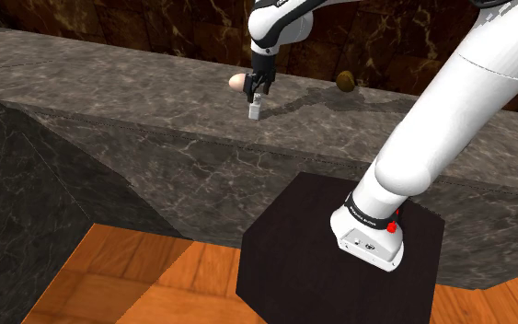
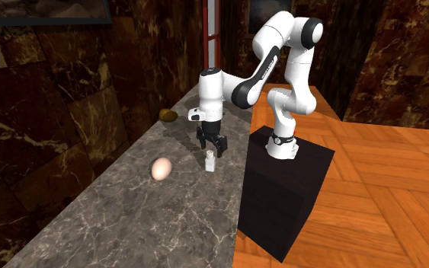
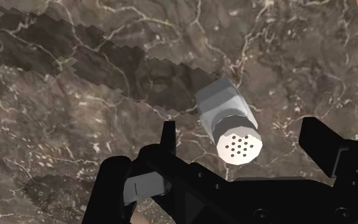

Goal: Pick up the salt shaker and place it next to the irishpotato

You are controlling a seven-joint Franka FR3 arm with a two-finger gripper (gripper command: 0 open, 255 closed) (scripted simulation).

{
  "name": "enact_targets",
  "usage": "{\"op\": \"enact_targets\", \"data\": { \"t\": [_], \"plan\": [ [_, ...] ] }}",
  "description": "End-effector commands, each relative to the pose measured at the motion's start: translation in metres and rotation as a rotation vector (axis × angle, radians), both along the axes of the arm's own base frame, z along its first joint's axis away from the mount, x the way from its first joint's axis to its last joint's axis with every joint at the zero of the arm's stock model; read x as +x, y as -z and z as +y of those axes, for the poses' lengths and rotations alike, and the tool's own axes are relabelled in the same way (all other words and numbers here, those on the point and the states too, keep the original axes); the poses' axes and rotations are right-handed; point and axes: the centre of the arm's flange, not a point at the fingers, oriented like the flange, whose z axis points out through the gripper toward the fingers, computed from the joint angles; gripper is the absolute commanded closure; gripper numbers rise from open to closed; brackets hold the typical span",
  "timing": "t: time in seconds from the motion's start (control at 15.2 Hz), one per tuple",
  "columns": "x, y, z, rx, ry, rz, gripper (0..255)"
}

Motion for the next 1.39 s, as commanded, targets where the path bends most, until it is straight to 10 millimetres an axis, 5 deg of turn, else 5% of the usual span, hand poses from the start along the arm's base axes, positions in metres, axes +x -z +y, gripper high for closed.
{"op": "enact_targets", "data": {
  "t": [0.0, 0.59, 1.32],
  "plan": [
    [0.000, 0.000, 0.000, 0.000, 0.000, 0.000, 255],
    [0.000, 0.000, 0.000, 0.000, 0.000, 0.000, 255],
    [0.000, -0.058, 0.000, 0.000, 0.000, 0.000, 255]
  ]
}}
